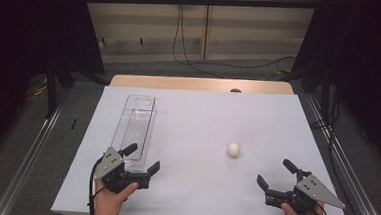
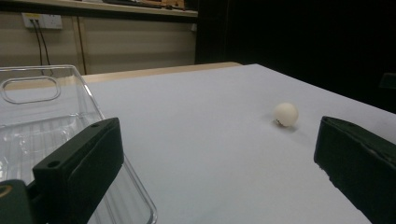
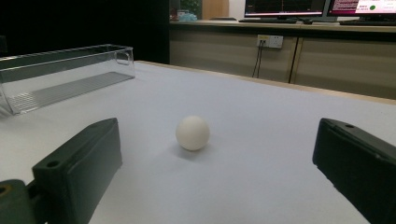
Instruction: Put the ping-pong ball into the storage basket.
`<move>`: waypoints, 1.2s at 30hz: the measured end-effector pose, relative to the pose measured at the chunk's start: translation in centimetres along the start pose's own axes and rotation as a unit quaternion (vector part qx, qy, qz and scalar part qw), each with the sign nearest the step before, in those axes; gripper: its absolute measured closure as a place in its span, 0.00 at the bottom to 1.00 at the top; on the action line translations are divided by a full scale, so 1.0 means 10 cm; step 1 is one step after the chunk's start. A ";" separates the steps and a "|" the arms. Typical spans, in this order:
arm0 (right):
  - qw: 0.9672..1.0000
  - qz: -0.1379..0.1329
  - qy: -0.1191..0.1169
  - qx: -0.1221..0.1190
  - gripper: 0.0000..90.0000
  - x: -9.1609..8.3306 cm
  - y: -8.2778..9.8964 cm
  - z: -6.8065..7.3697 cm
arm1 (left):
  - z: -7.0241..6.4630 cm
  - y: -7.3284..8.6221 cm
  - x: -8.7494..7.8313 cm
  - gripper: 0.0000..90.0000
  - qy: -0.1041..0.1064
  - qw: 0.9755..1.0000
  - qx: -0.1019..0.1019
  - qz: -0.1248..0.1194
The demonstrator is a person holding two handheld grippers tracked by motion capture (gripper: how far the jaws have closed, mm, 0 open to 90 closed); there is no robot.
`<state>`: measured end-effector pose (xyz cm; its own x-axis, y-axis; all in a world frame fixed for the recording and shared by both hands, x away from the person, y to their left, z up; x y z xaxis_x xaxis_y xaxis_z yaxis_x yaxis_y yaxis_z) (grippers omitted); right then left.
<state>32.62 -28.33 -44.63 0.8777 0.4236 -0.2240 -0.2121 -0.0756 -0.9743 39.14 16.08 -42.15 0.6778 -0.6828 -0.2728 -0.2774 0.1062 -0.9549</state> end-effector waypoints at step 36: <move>1.000 0.000 -0.004 0.005 0.01 -0.01 0.00 0.00 | -0.23 -0.09 0.30 0.02 0.034 0.999 0.016 0.011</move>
<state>32.55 -28.34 -44.63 0.8739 0.4316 -0.2238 -0.2161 -0.0675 -0.9740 39.84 12.22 -41.86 0.6238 -0.7275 -0.2856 -0.2680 0.1442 -0.9526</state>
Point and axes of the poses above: each handheld gripper's, and its own axes: x roughly forward along the jaws, y roughly out of its underside, z roughly to its left, the point moved 2 cm from there along x, roughly forward along the jaws, and after that the axes turned 4 degrees about z, right-handed, at the moved point
